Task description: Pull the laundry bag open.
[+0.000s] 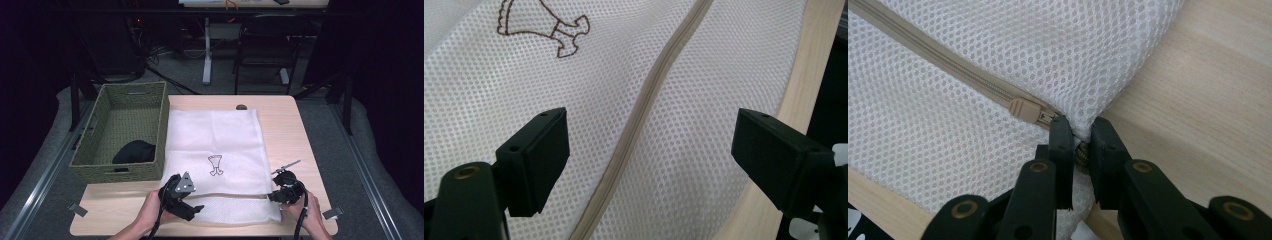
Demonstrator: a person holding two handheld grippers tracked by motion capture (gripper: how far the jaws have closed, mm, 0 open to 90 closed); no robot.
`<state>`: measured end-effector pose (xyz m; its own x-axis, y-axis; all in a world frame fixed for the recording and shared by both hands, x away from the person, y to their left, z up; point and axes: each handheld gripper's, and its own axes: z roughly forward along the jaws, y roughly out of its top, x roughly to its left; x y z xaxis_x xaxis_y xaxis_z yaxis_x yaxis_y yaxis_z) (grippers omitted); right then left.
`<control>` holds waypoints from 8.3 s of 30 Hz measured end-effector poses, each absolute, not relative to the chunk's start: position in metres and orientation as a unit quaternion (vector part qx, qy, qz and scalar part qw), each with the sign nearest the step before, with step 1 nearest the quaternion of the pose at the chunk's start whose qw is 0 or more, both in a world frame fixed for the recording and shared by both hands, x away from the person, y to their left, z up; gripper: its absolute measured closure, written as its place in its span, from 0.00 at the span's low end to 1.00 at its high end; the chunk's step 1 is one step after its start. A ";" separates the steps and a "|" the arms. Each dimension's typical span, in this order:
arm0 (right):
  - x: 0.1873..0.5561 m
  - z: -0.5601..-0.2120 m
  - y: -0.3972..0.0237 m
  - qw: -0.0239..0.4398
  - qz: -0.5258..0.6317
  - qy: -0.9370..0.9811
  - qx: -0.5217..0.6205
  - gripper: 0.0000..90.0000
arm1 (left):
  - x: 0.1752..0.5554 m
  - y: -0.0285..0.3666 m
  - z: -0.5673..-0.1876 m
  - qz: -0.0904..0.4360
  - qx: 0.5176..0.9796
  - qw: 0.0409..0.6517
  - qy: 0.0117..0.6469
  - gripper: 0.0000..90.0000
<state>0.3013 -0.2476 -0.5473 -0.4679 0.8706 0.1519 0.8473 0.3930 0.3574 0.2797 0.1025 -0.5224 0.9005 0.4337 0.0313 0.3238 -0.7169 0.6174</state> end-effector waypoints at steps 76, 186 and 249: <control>0.282 -0.517 -0.250 0.056 0.283 0.816 0.500 0.93 | 0.290 -0.067 -0.556 0.108 0.916 0.377 0.087 0.89; 0.278 -0.514 -0.246 0.082 0.269 0.832 0.478 0.93 | 0.294 -0.051 -0.562 0.078 0.929 0.342 0.115 0.97; 0.279 -0.516 -0.248 0.093 0.256 0.833 0.481 0.93 | 0.296 0.022 -0.556 0.071 0.933 0.316 0.159 0.96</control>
<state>0.2789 -0.2480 -0.5157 -0.5203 0.8491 0.0910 0.7535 0.4063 0.5169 0.2965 0.0219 -0.5555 0.9393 0.3415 0.0320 0.2517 -0.7496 0.6122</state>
